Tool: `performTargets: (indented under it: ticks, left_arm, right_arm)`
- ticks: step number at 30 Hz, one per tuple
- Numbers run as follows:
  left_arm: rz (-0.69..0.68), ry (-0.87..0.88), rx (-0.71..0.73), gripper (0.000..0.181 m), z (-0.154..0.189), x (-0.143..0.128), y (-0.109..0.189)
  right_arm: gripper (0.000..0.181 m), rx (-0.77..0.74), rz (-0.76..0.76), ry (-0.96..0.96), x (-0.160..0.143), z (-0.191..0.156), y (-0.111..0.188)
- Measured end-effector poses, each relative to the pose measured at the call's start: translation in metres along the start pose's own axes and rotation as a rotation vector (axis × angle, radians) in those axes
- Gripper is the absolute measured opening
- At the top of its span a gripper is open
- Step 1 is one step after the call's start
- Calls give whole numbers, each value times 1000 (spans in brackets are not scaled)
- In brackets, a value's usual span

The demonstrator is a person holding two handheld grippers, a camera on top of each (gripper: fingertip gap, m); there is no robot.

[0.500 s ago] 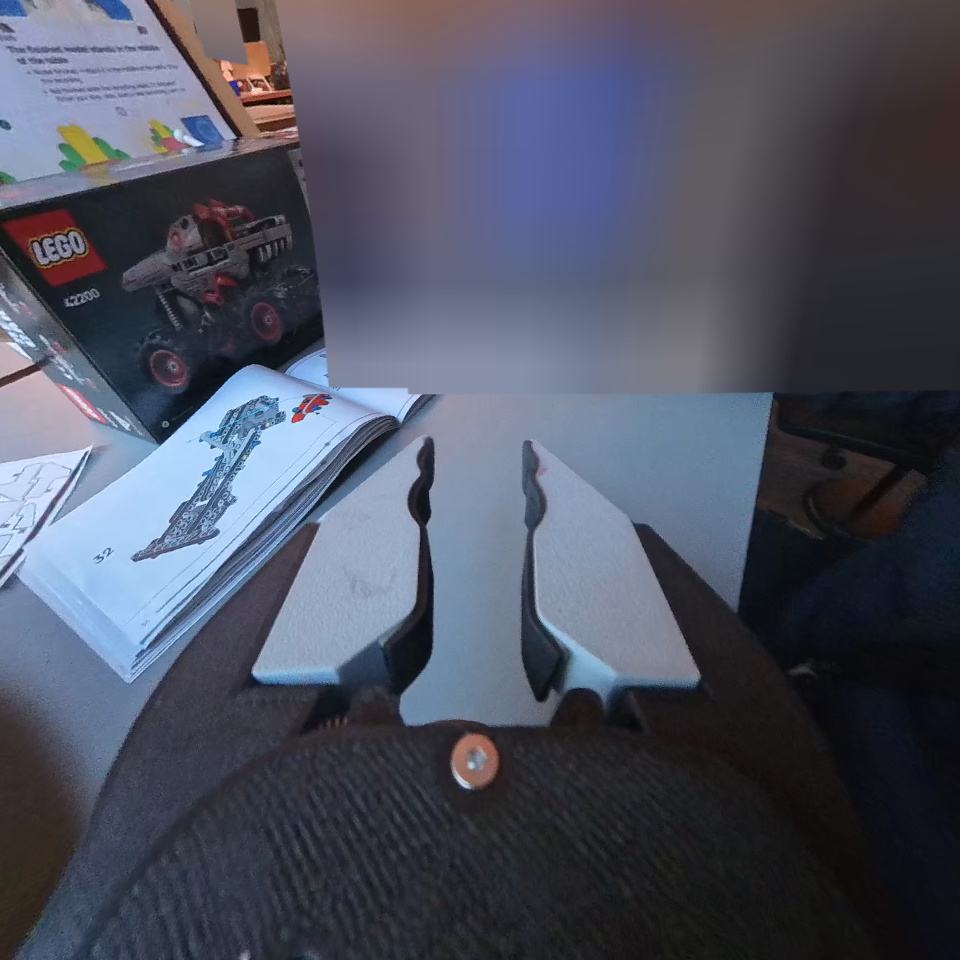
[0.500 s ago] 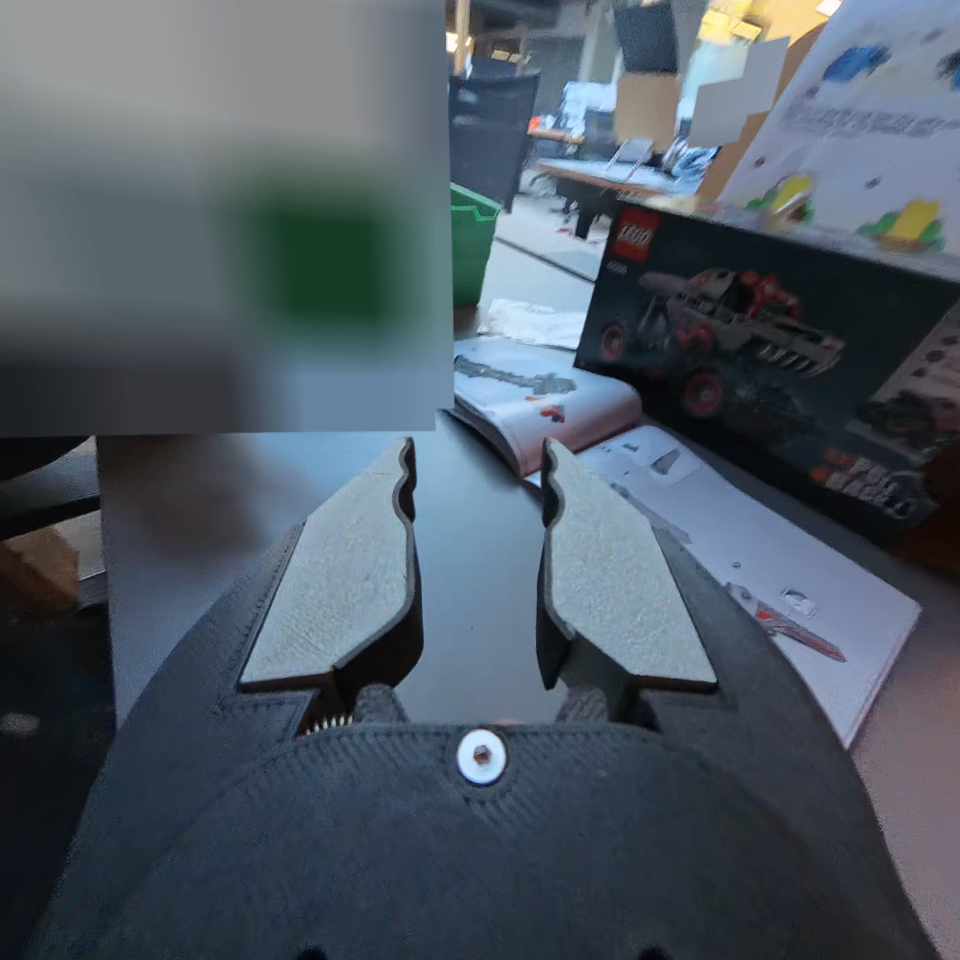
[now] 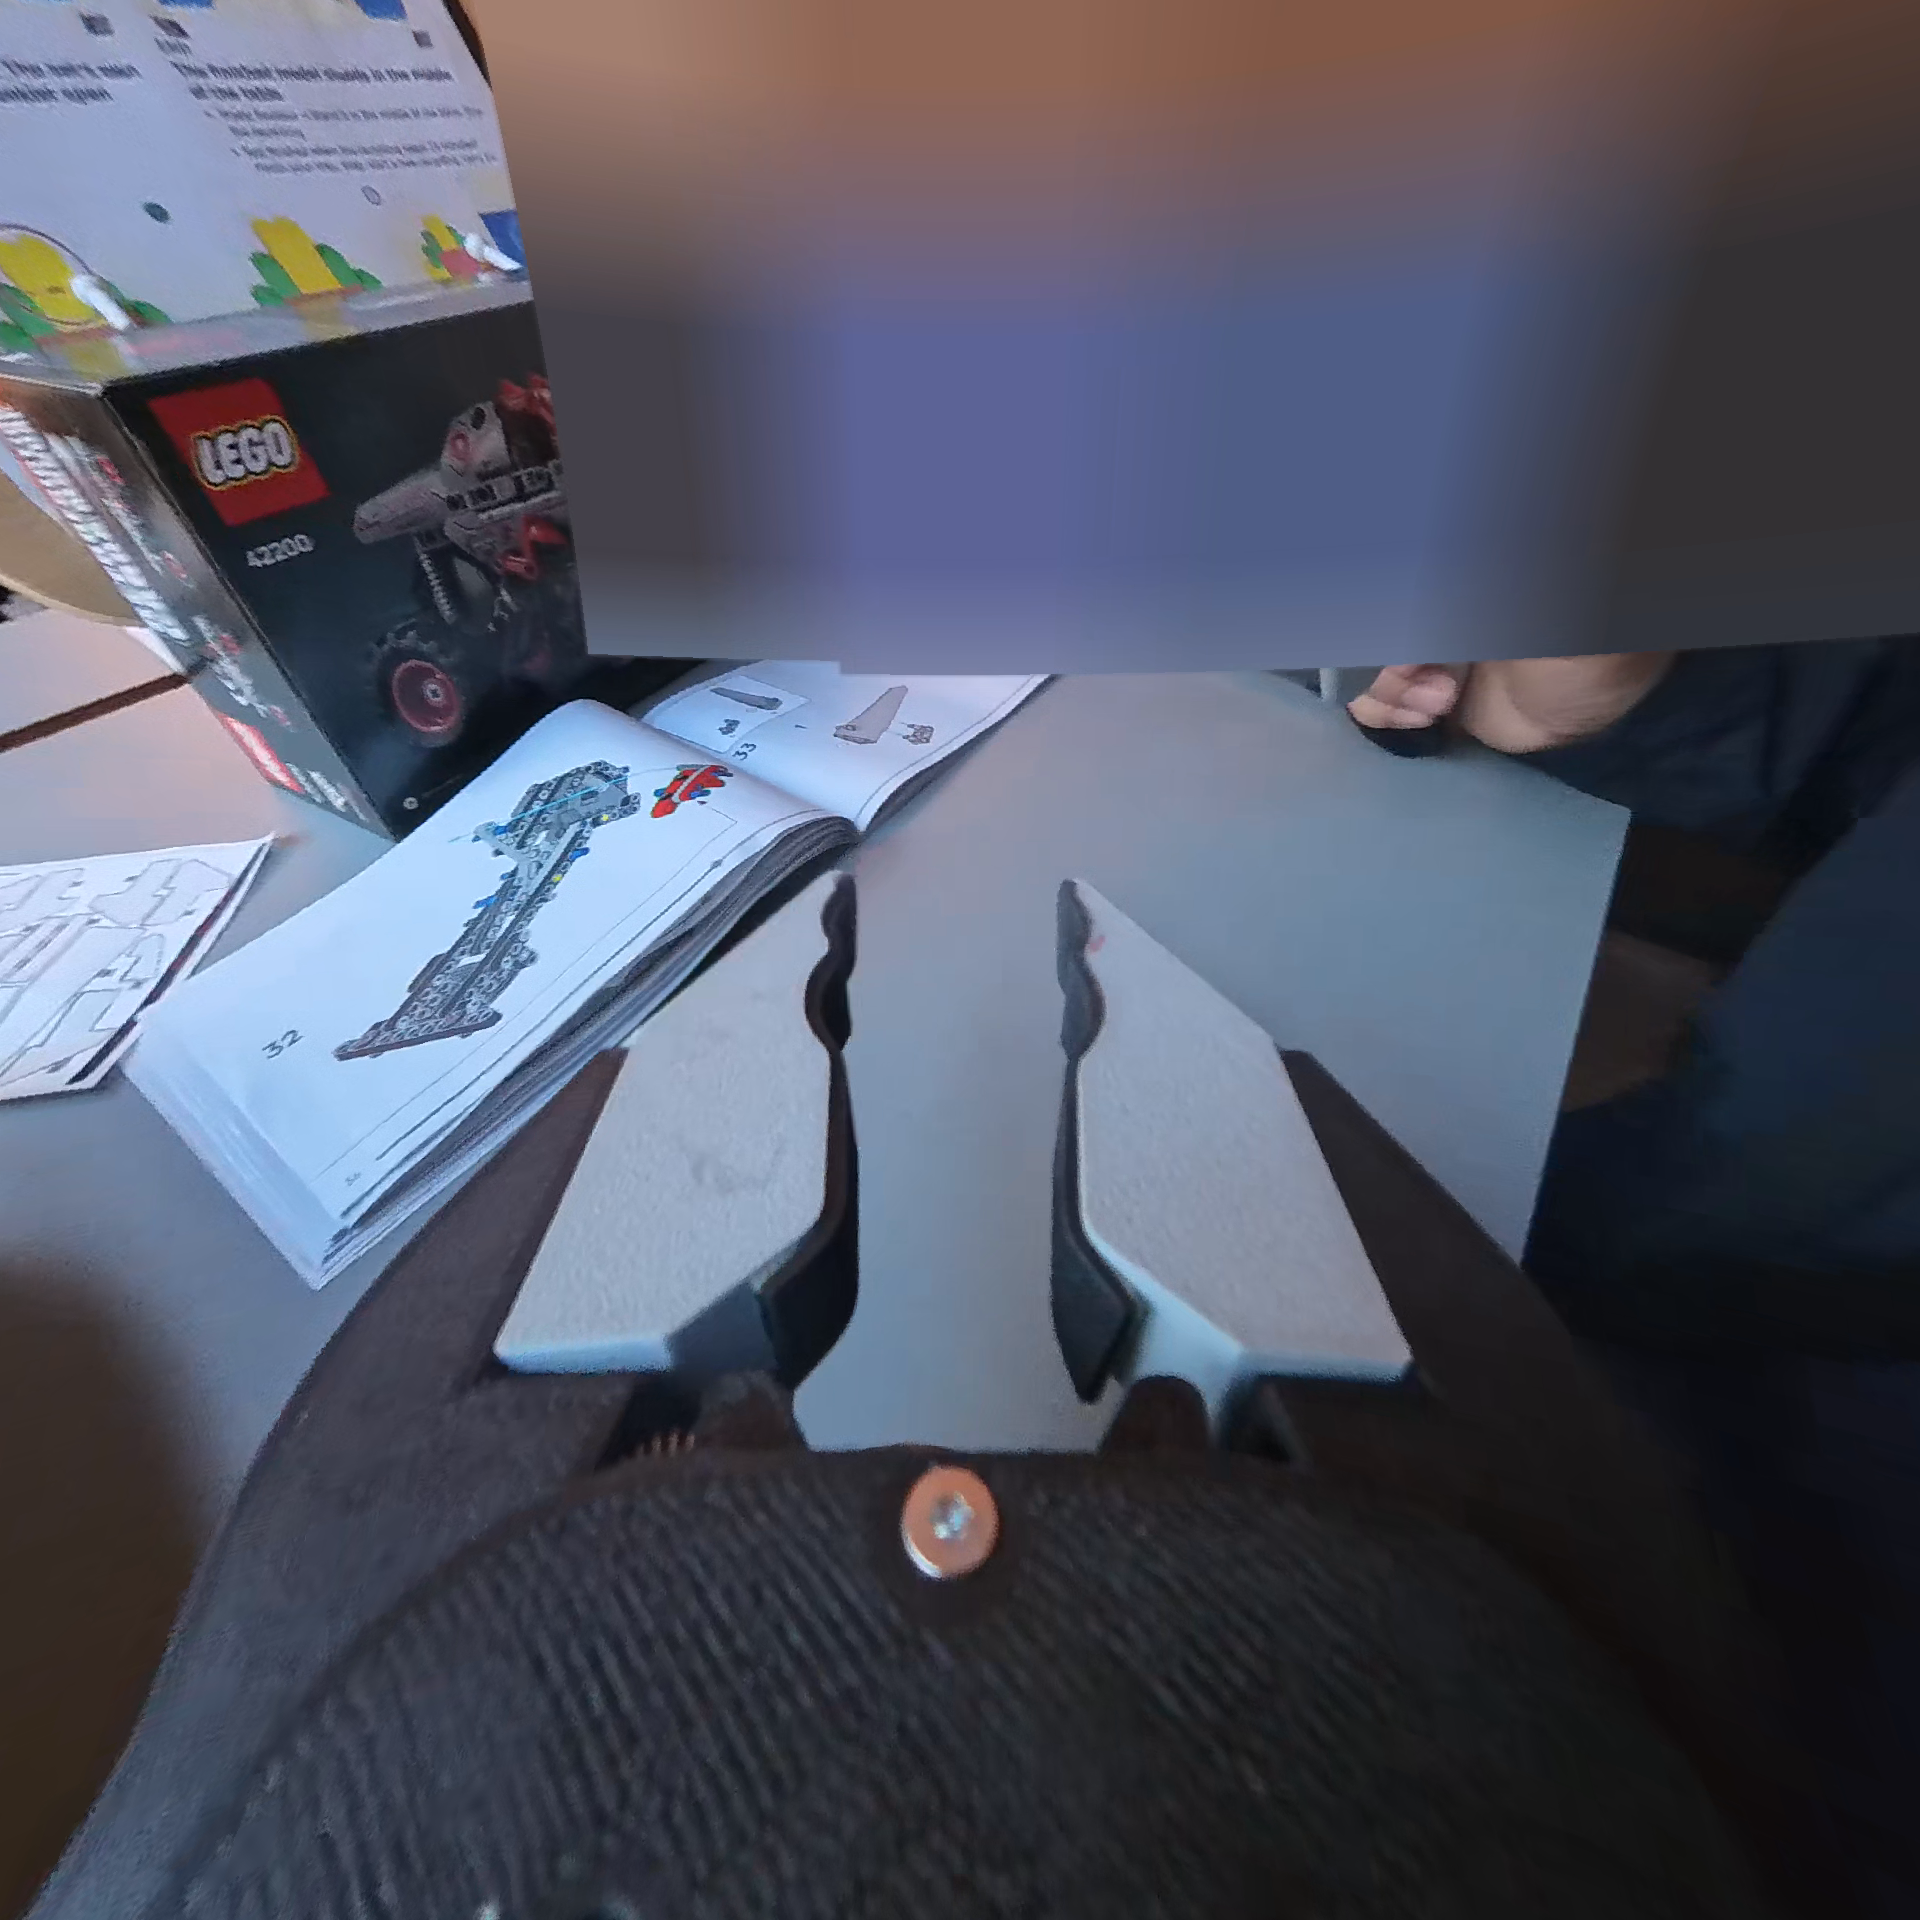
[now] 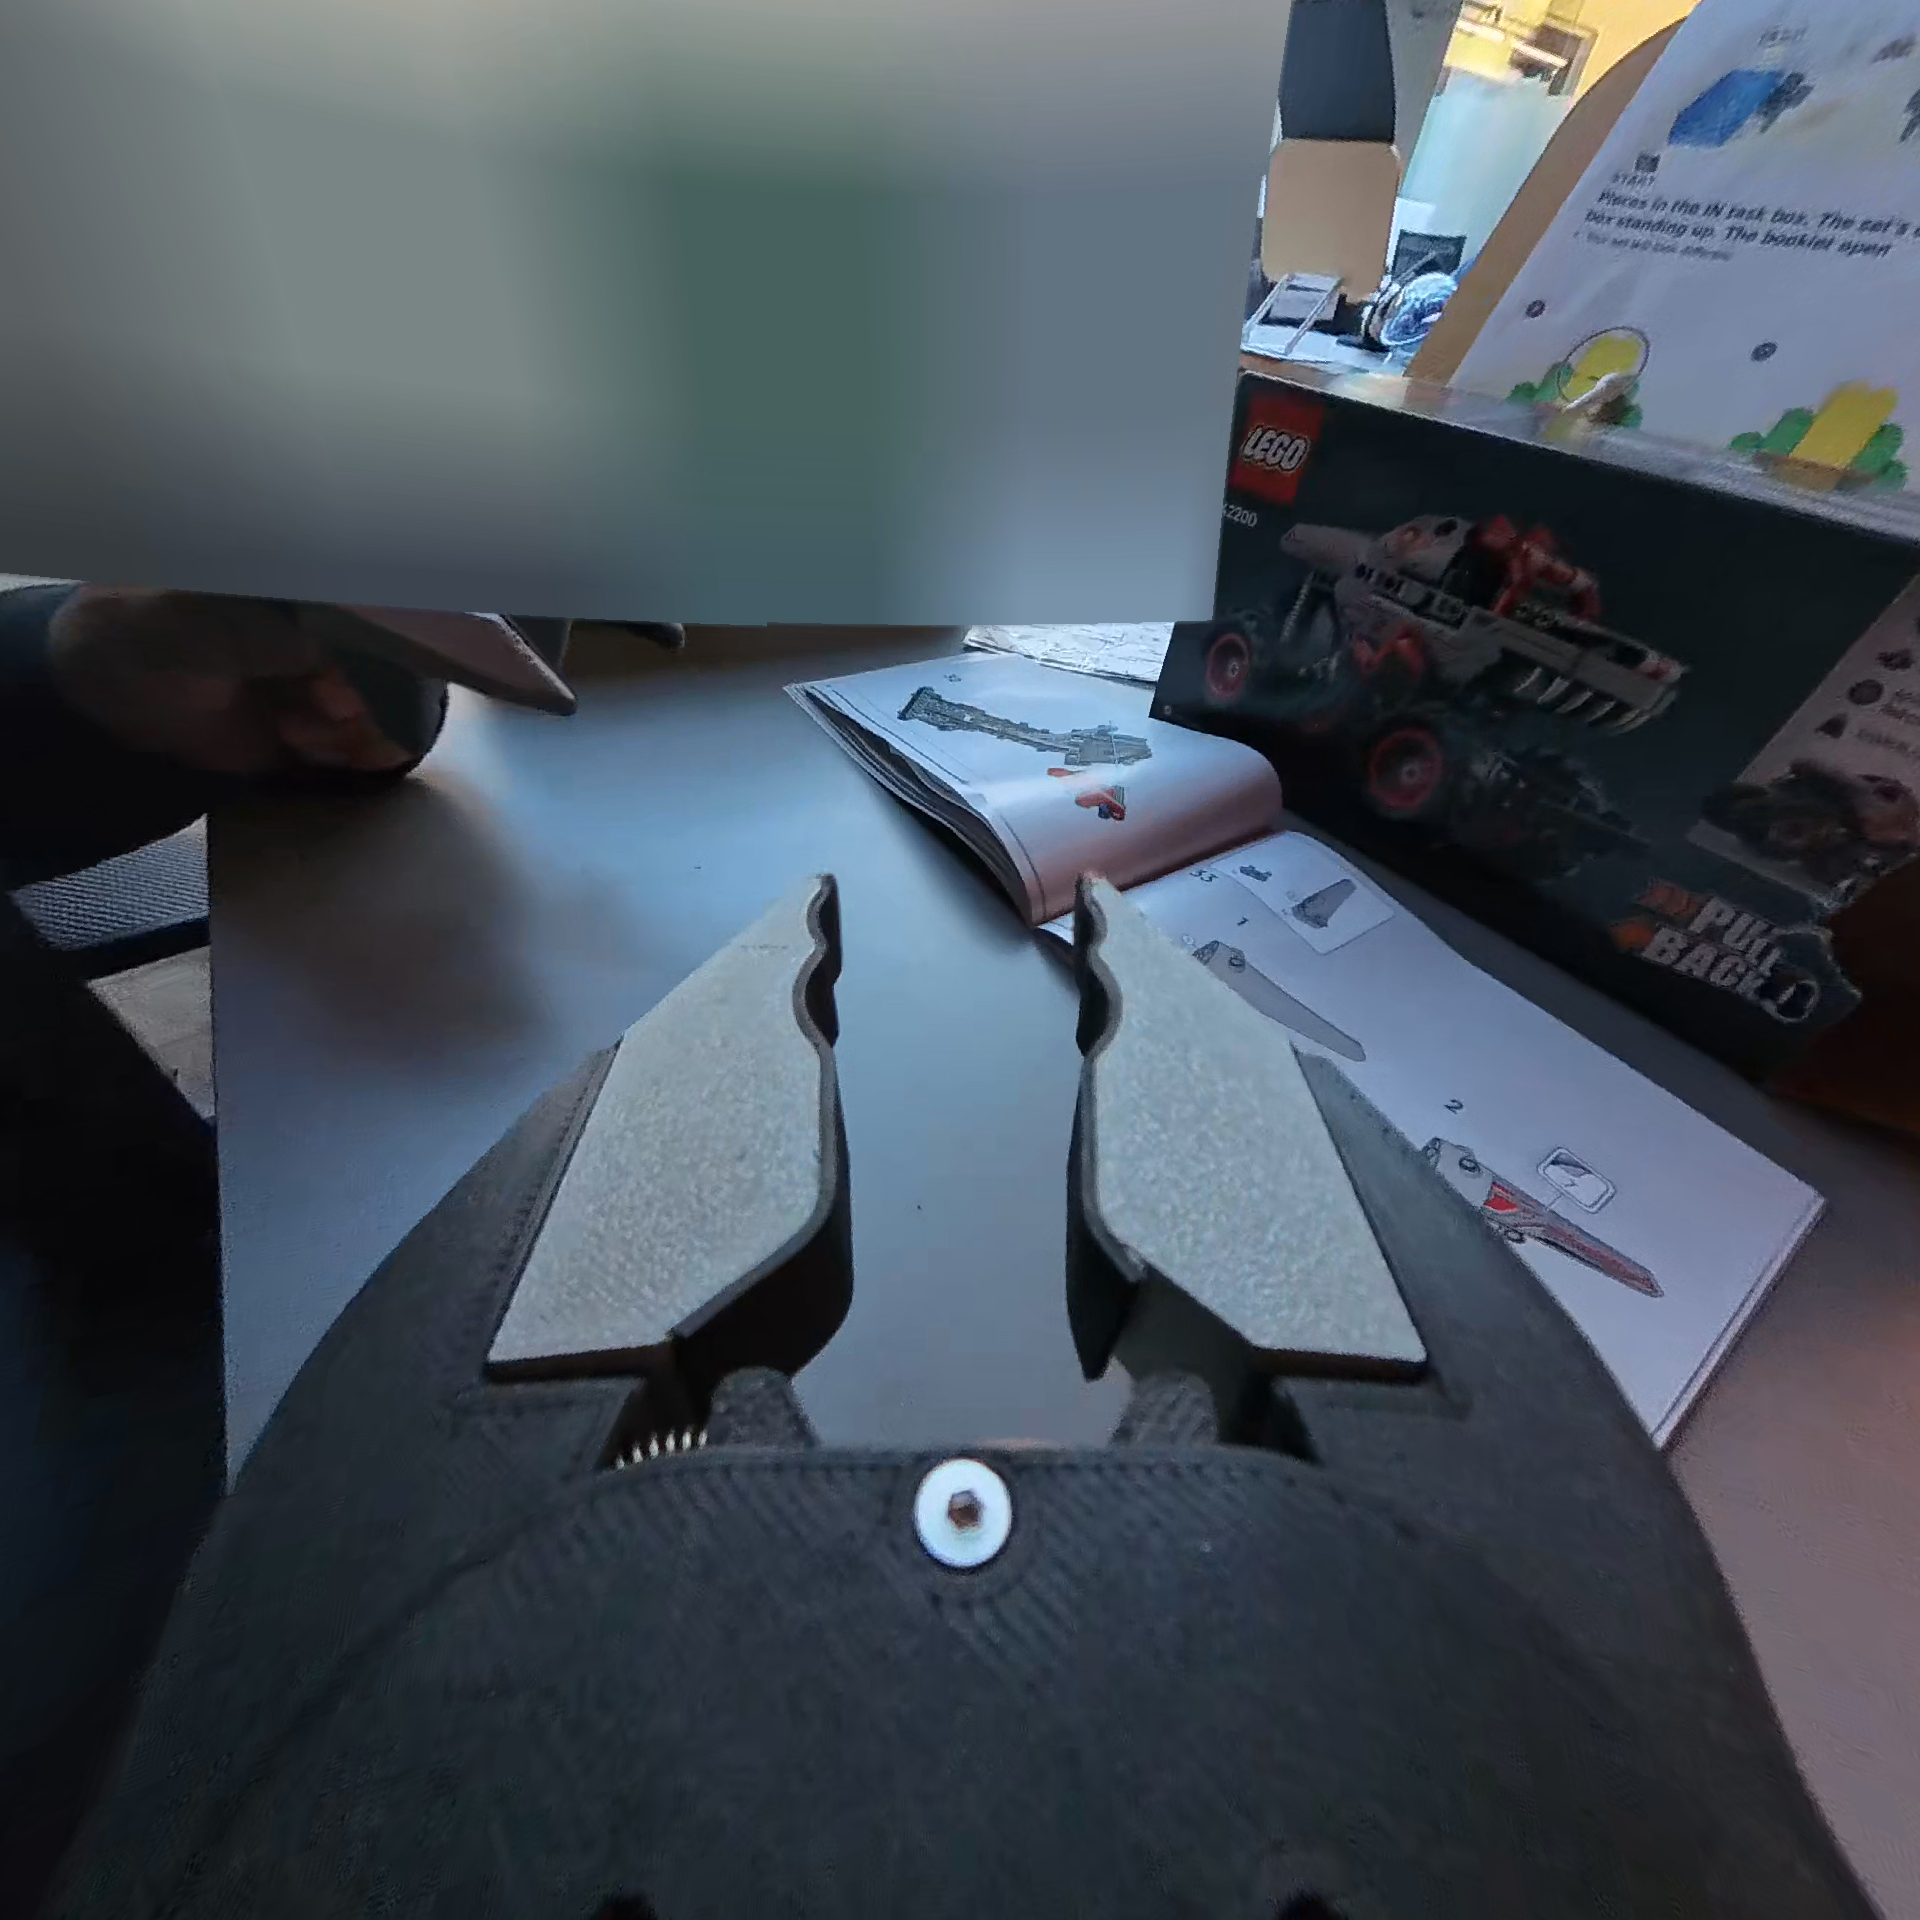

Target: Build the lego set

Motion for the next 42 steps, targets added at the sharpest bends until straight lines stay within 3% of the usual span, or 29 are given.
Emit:
performTargets:
  ticks: [2,5,9,12,14,16,17,21,24,27,30,33,36,39,42]
  left_arm:
    - [22,46,47,36,-4,0,12]
    - [60,90,155,36,-11,1,52]
    - [51,69,493,54,-60,13,133]
    - [-59,129,676,65,-109,1,174]
    - [-149,225,611,65,-122,-21,169]
    - [-221,388,398,64,-105,-43,144]
    - [-211,425,359,81,-98,-47,137]
    - [-197,339,382,73,-84,-50,134]
    - [-190,316,277,71,-63,-51,130]
    - [-165,322,151,43,-45,-47,130]
    - [-72,329,43,54,-35,-26,138]
    - [-27,250,114,50,-50,-3,159]
    - [-86,157,273,44,-82,18,176]
    - [-271,63,389,36,-118,27,176]
    - [-575,-1,392,31,-155,8,156]
  right_arm:
    - [45,12,-15,-4,-2,-2,-1]
    - [47,39,-5,-8,0,-7,0]
    - [46,45,22,-37,3,-6,3]
    - [46,33,23,-45,3,-5,3]
    - [45,25,19,-33,3,-7,2]
    - [45,4,7,-13,2,-7,2]
    - [44,-5,2,-2,2,-7,1]
    - [42,-36,-17,29,1,-8,1]
    - [41,-32,-30,26,-1,-8,0]
    - [40,-33,-38,7,-2,-6,-1]
    - [40,-39,-37,0,-3,-3,-2]
    - [40,-40,-46,5,-4,-3,-3]
    - [38,-47,-56,24,-4,-4,-4]
    - [37,-53,-63,37,-5,-4,-6]
    - [37,-49,-62,36,-5,-3,-7]
Point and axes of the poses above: each gripper's, where its closed fingertips meet, y back along the fingers, x out of its top, z = x × y across the jaws, the point moved 1 cm from there along y, back along the fingers, and after that the axes turned 8 degrees about y, right-handed, at the moved point
